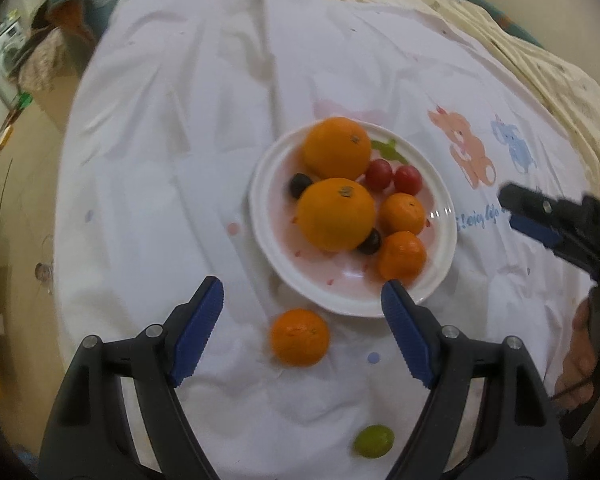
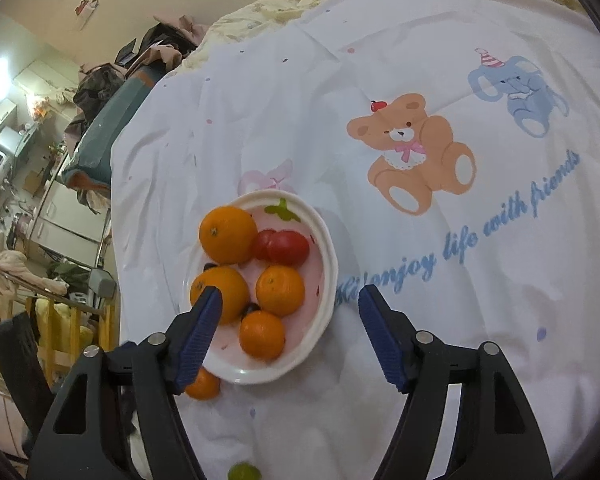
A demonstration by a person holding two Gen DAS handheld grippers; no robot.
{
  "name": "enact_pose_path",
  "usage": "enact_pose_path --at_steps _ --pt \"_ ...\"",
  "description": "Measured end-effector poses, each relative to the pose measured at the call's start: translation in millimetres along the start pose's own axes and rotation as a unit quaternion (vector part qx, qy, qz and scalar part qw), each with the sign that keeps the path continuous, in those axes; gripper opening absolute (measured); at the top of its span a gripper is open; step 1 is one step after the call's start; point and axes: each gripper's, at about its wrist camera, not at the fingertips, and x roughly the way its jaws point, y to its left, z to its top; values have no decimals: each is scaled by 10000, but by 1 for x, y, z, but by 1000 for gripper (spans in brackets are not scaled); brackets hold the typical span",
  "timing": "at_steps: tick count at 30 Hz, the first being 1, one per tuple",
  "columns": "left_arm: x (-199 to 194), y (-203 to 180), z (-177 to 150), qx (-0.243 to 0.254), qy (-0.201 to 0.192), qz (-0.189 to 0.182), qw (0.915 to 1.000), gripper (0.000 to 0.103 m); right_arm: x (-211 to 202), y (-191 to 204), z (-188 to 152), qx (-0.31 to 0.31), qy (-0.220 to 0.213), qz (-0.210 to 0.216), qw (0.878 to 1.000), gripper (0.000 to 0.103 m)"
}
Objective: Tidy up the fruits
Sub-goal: 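Withdraw both tools and grasp the last tangerine with the left tool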
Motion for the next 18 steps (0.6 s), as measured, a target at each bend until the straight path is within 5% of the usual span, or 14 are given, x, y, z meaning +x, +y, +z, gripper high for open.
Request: enact_pose_path --at_steps 11,18 --pt "9 23 -16 -254 130 100 9995 78 -19 7 -45 119 225 -71 9997 73" --pt "31 5 -32 137 436 46 9989 78 -25 5 -66 27 249 -333 9991 73"
